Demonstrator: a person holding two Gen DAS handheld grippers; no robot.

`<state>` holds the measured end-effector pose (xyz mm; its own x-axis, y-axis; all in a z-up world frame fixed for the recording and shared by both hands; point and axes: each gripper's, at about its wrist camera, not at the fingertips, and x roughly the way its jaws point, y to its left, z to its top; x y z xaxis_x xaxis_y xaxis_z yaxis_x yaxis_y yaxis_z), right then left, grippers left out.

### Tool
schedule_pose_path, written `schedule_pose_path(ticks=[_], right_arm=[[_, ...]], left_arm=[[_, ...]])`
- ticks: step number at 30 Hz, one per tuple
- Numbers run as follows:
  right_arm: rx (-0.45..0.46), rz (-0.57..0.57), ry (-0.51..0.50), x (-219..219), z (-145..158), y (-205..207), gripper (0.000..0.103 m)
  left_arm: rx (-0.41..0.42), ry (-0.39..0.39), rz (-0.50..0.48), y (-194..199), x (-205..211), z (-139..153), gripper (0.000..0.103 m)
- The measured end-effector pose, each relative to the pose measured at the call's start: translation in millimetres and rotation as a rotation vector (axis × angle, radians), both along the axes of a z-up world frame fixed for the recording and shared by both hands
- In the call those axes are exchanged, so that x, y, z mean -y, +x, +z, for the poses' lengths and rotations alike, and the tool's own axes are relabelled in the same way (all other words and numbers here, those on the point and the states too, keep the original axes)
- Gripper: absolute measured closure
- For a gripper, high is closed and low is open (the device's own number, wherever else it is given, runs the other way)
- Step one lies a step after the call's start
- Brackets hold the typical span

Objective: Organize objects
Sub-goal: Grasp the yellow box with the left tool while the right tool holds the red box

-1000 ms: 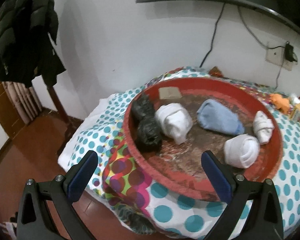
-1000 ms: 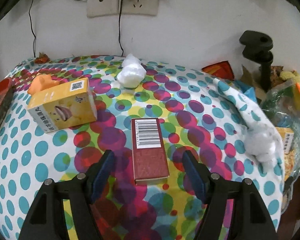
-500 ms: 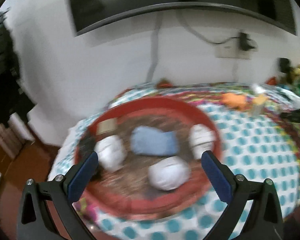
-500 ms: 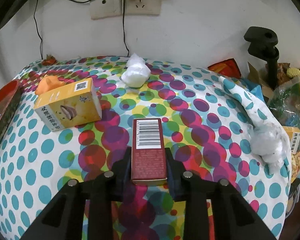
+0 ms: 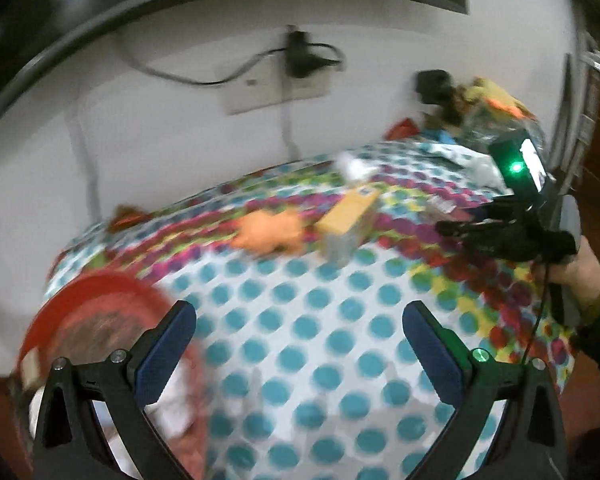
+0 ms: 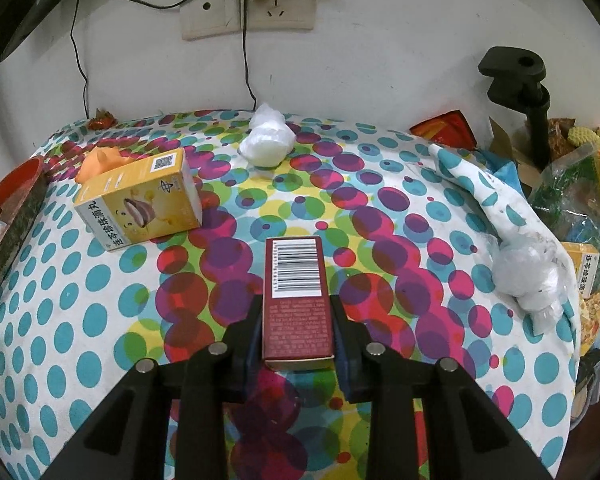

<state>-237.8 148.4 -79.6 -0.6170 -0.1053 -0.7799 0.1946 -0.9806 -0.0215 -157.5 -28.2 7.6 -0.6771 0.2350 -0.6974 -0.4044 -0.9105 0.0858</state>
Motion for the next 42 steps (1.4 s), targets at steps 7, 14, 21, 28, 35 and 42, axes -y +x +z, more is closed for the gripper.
schedule_pose_path(ticks=[7, 14, 21, 28, 35, 42], right_arm=[[0.000, -0.002, -0.001, 1, 1, 0, 0.073], [0.001, -0.003, -0.003, 2, 0, -1, 0.072], [0.002, -0.003, -0.009, 4, 0, 0, 0.071], [0.002, -0.004, -0.010, 6, 0, -1, 0.071], [0.002, -0.006, -0.013, 7, -1, -1, 0.071], [0.002, -0.008, -0.014, 8, -1, -1, 0.071]], left_arm=[[0.070, -0.034, -0.115, -55, -52, -11, 0.000], [0.152, -0.059, -0.147, -101, -81, -24, 0.000], [0.193, -0.143, -0.179, -125, -99, -43, 0.001], [0.223, -0.159, -0.163, -136, -104, -55, 0.012], [0.231, -0.192, -0.155, -136, -110, -64, 0.046], [0.252, -0.171, -0.132, -133, -111, -70, 0.076]])
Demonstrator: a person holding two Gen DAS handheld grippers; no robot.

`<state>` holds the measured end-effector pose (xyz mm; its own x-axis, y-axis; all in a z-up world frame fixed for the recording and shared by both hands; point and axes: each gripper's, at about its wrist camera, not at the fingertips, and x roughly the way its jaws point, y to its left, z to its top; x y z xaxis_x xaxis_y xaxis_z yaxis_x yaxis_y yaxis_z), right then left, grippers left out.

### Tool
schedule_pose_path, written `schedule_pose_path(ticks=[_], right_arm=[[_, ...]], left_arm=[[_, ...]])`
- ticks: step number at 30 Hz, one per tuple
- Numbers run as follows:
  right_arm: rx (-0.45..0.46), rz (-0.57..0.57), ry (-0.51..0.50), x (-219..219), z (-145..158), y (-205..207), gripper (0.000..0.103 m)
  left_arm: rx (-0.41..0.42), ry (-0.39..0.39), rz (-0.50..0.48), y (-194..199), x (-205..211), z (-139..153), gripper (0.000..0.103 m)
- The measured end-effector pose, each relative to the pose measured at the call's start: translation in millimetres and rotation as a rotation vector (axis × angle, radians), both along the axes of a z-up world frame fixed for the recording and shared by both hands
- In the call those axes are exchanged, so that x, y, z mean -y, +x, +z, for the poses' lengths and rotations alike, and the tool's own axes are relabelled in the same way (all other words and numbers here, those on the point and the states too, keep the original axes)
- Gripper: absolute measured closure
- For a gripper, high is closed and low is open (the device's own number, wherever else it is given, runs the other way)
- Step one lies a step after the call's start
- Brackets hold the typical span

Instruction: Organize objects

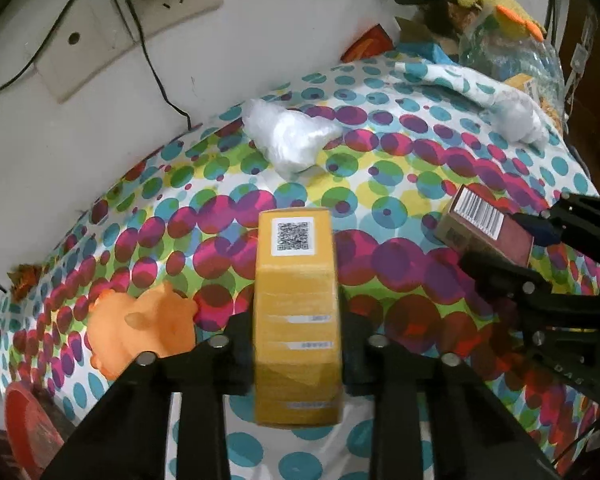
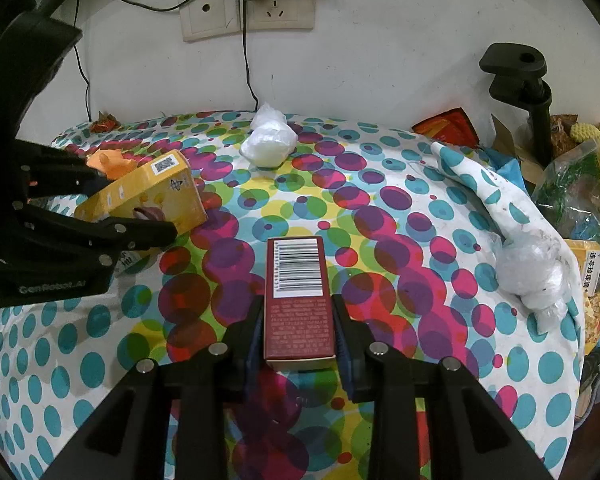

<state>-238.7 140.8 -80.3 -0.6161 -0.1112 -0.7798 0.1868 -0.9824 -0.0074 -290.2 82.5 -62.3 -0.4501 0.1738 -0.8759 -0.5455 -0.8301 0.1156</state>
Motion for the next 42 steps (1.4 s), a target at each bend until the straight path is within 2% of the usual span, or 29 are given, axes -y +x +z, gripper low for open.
schedule_pose_path(ticks=[9, 13, 18, 32, 42], right_arm=[[0.000, -0.002, -0.003, 1, 0, 0, 0.071], [0.000, -0.004, -0.002, 2, 0, 0, 0.071], [0.000, -0.008, -0.006, 1, 1, 0, 0.073], [0.001, -0.012, -0.005, 3, 0, 0, 0.073], [0.000, -0.032, 0.008, 6, 0, 0, 0.073]], left_arm=[[0.019, 0.073, 0.069, 15, 8, 1, 0.076], [0.006, 0.056, 0.112, 25, 11, 0, 0.076], [0.021, 0.077, 0.203, 37, 22, 2, 0.076], [0.026, 0.089, 0.251, 75, 35, 6, 0.076], [-0.009, 0.101, 0.307, 103, 59, 12, 0.076]])
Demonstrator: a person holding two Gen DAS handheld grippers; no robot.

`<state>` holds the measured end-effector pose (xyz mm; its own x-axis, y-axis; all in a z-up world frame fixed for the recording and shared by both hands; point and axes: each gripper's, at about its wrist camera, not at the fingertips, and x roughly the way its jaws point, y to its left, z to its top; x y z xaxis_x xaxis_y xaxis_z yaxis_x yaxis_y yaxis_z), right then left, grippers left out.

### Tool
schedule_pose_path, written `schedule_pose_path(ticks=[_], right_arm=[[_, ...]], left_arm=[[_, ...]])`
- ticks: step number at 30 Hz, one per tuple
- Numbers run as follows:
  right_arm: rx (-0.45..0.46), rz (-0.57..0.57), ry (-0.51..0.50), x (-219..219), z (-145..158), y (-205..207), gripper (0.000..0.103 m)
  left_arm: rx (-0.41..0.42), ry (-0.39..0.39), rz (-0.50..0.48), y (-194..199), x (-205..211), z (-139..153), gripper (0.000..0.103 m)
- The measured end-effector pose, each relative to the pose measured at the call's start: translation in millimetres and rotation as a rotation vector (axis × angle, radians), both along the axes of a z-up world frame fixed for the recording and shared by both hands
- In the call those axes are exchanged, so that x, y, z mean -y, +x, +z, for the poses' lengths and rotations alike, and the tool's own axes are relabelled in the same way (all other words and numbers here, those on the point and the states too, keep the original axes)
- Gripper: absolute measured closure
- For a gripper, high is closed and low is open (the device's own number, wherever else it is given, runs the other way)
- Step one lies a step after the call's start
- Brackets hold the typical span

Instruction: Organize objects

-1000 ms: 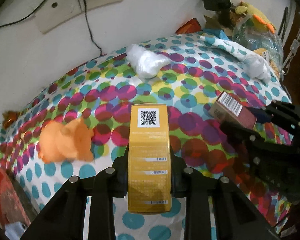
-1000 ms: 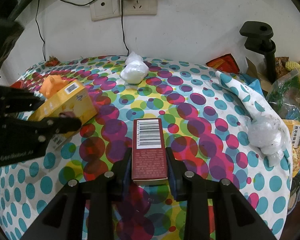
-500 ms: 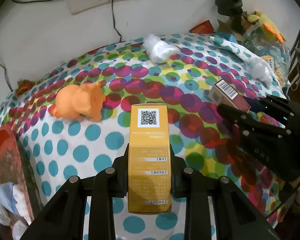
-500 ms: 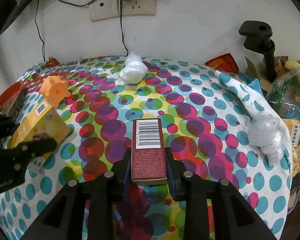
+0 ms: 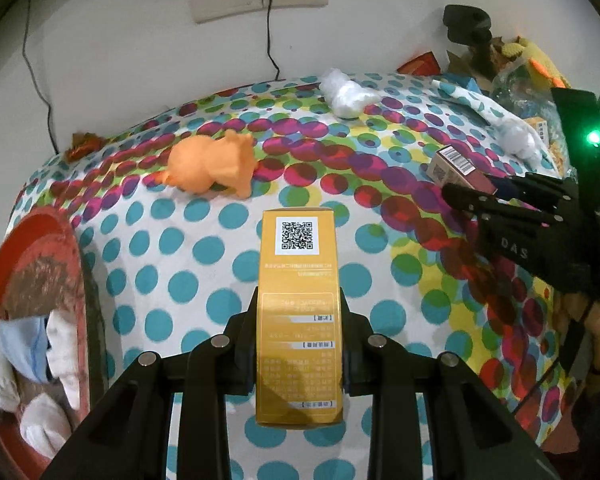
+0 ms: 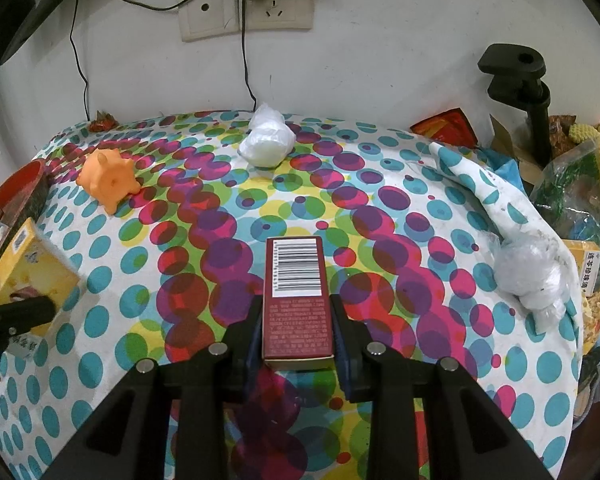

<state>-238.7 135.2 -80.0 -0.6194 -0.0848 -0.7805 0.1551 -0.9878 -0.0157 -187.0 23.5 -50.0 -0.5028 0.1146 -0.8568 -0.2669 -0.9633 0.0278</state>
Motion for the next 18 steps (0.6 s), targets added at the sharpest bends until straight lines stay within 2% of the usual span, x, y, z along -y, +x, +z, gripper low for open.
schedule_pose_path(ticks=[8, 11, 18], right_arm=[[0.000, -0.002, -0.001, 1, 0, 0, 0.073], [0.000, -0.003, 0.000, 2, 0, 0, 0.073], [0.000, -0.005, 0.002, 4, 0, 0, 0.073]], left_arm=[[0.002, 0.043, 0.059, 27, 21, 1, 0.076], [-0.017, 0.037, 0.083, 37, 35, 8, 0.076], [-0.026, 0.080, 0.139, 53, 70, 25, 0.076]])
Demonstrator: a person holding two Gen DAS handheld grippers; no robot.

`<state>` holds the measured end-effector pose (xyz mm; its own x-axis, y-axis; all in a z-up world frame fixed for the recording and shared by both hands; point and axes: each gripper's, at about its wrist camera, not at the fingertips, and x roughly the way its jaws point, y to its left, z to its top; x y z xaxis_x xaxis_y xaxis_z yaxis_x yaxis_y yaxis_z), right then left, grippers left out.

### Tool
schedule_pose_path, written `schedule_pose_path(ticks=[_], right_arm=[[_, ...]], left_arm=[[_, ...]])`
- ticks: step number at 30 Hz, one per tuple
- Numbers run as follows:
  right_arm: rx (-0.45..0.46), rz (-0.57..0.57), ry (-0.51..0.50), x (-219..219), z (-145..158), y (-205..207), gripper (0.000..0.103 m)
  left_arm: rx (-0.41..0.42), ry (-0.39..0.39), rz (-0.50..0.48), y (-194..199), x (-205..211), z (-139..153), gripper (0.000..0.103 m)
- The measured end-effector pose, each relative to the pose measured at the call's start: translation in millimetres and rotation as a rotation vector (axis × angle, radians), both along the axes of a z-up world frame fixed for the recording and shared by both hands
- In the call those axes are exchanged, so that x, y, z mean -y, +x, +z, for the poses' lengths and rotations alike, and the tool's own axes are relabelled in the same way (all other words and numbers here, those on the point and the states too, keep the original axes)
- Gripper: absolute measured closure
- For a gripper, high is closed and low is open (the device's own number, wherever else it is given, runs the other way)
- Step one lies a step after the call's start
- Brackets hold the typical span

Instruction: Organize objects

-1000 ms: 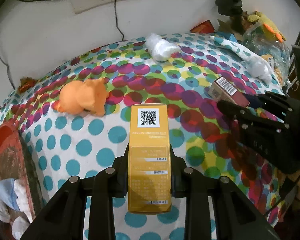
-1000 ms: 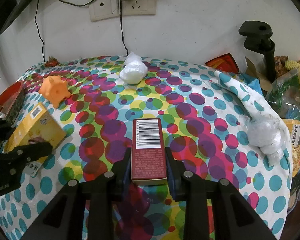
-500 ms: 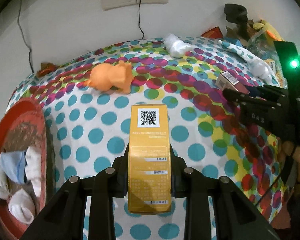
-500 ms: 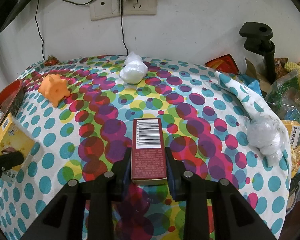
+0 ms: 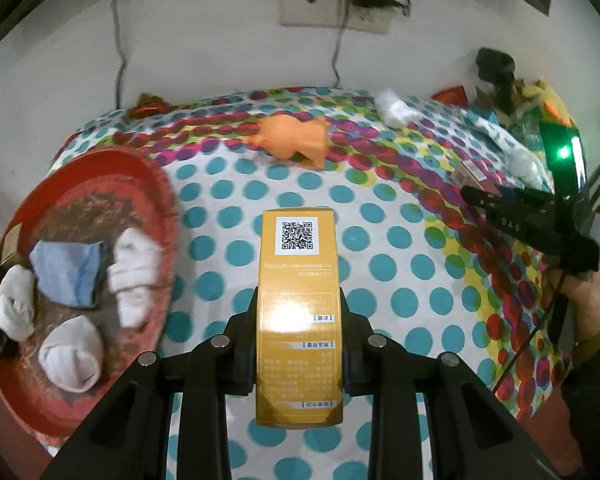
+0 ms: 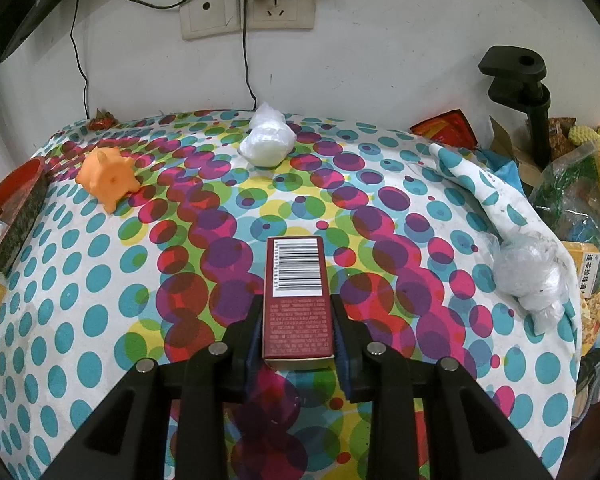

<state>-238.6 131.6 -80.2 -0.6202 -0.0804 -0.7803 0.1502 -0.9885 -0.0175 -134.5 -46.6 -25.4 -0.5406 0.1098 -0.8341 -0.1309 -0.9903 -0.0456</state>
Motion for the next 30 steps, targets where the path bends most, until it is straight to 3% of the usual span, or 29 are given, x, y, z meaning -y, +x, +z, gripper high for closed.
schedule_pose_path(ticks=[12, 19, 21, 30], right_arm=[[-0.001, -0.027, 0.001, 2, 0, 0, 0.073], [-0.001, -0.028, 0.002, 3, 0, 0, 0.073], [-0.001, -0.029, 0.001, 4, 0, 0, 0.073], [-0.001, -0.031, 0.002, 4, 0, 0, 0.073]], left_arm=[[-0.029, 0.039, 0.074, 22, 44, 31, 0.076], [-0.048, 0.016, 0.174, 26, 90, 44, 0.076], [-0.059, -0.023, 0.215, 28, 104, 45, 0.076], [-0.041, -0.096, 0.346, 23, 163, 27, 0.076]])
